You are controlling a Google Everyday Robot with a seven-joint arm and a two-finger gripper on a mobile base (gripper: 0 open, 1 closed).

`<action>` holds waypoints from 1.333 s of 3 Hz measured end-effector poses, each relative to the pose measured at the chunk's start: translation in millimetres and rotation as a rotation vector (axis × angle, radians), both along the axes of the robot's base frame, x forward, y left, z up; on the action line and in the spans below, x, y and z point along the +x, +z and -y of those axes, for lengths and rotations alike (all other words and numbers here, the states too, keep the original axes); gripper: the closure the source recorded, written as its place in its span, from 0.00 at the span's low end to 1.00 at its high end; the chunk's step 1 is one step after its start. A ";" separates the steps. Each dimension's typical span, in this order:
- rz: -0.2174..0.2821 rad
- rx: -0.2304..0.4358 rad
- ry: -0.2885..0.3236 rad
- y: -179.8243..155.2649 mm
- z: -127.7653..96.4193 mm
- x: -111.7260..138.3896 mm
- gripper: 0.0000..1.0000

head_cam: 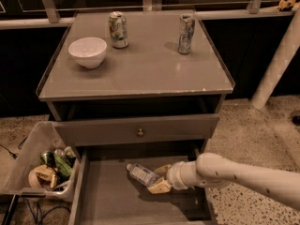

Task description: Pick blue plastic bottle from middle drawer and place on counter

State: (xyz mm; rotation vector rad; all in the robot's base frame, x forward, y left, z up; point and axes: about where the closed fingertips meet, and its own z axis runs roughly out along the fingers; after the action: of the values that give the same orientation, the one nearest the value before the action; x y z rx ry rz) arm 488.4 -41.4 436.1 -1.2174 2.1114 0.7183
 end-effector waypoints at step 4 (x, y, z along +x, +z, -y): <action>0.110 0.049 0.080 128.8 60.3 11.8 1.00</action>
Offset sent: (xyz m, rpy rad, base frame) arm 0.0242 -0.0999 0.1044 -0.0319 -0.0686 0.0014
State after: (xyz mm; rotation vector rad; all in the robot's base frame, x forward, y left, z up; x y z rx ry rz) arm 500.2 -101.8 564.9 -1.2904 1.9545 0.7176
